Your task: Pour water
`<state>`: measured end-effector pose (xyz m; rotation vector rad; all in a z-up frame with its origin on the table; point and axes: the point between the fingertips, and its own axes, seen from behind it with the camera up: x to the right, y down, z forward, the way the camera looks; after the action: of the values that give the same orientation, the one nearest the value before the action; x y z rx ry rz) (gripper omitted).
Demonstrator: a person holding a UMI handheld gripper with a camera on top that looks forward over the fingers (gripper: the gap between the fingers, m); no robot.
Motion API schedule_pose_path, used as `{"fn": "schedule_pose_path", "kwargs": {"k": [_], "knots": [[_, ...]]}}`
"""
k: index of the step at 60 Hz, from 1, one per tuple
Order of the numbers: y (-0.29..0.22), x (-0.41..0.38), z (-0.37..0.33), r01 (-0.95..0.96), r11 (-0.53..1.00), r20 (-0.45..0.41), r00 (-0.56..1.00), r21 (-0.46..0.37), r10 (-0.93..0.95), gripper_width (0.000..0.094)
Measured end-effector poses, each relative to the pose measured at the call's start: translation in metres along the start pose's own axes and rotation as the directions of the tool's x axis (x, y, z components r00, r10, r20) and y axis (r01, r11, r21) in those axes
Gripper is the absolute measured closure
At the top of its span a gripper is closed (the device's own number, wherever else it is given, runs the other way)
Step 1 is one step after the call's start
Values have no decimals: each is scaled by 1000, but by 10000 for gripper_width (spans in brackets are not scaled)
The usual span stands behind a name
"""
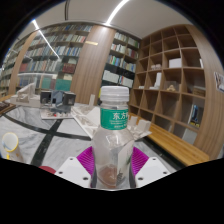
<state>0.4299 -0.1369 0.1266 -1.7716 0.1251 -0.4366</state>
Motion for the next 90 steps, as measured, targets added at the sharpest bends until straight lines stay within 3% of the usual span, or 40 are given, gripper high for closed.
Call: {"fn": "schedule_pose_path", "kwargs": {"k": [13,26,32,39,53,63,70,74,79,84,90], "knots": [[-122,13,-27,460,881,-239,872,108,-427,498],[-206,-71,-51,906,400,-418,420,140,-806,499],[-207,-126,-56,990,51,-481,109,131,-870,499],[-178,-186,-60,945,-309,-518,-212,107,-829,498],[-125,-228,-49,811,-578,-519,-456,93,-723,498],[-148,-220,-61,875,-462,-527,-327,146,-785,498],[-188,-209,-85,947,-139,-486,20,290,-874,500],[-206,-191,-92,915,177,-369,316,363,-874,499],[-214,-177,-95,704,569,-157,677,425,-719,498],[-214,-174,-97,401,822,43,890,405,-455,499],[-181,-181,-85,42,962,244,963,271,-111,498]]}}
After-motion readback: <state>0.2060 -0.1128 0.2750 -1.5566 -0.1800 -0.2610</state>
